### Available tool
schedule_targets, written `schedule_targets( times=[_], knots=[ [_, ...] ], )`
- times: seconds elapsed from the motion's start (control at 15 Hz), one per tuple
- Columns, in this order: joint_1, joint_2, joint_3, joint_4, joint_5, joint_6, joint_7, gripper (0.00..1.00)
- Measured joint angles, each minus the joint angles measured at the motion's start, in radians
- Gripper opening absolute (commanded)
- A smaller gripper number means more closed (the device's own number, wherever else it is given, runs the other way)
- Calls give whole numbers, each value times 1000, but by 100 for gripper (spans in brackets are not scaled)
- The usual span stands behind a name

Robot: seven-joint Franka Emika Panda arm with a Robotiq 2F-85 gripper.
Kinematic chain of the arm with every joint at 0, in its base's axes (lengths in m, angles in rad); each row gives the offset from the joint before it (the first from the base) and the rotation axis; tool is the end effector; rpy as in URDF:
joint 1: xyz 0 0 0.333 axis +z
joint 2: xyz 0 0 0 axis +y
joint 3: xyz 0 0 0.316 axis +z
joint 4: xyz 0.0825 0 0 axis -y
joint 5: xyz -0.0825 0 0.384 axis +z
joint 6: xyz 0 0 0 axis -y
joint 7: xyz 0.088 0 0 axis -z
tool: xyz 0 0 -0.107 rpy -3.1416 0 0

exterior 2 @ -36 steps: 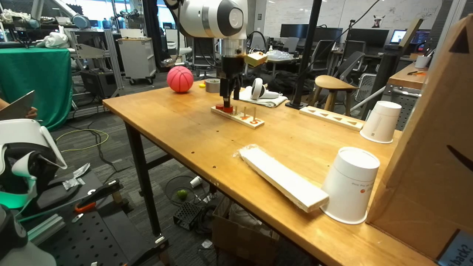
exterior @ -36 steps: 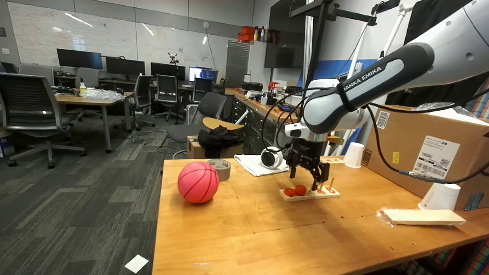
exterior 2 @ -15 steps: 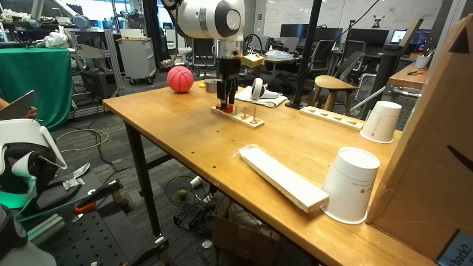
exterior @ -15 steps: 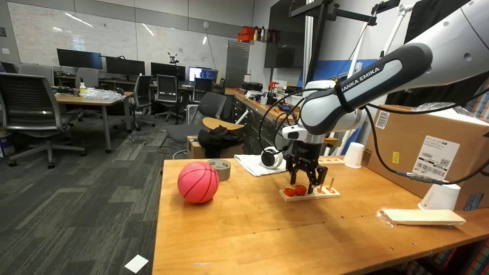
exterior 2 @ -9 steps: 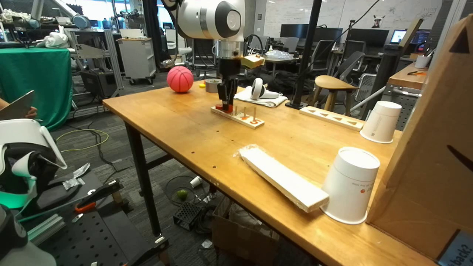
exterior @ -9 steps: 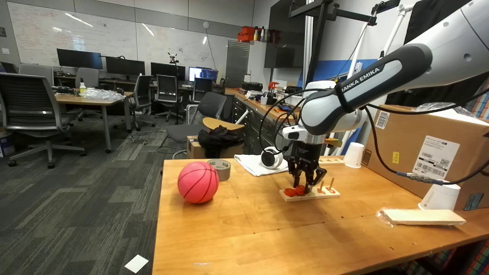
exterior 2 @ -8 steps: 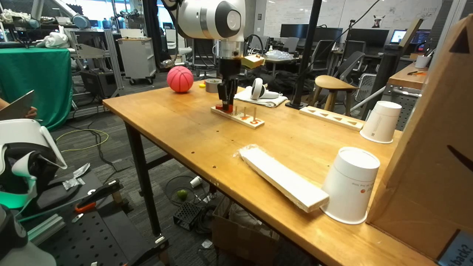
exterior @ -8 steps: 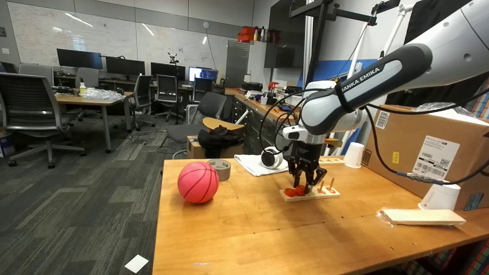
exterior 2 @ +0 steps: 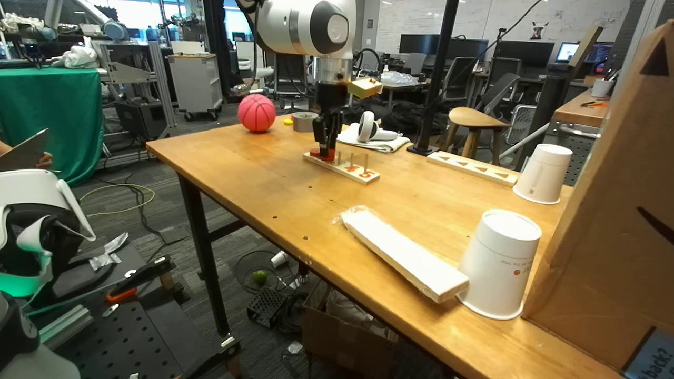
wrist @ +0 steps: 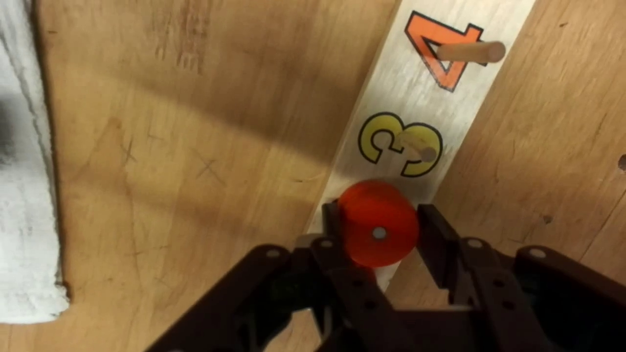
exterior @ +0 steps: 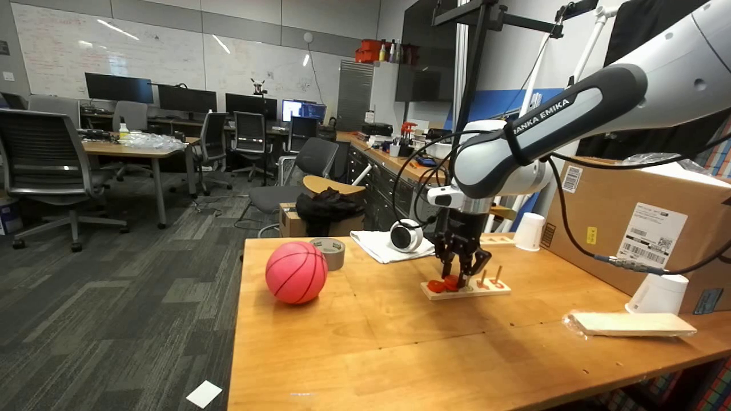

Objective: Move the orange discs to the first rod of the wooden rack

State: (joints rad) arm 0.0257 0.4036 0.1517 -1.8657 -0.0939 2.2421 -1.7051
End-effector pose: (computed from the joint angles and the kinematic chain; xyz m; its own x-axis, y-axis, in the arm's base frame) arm 0.6239 0.1033 0.3007 -0.3520 0.9360 -0.0098 0.9358 0.3517 -0.0232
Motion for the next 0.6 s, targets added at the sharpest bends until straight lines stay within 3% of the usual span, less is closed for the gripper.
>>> schedule_targets(
  times=[0.6],
  knots=[
    [-14,-48,-38,25,-13,-19,10,17]
  ],
)
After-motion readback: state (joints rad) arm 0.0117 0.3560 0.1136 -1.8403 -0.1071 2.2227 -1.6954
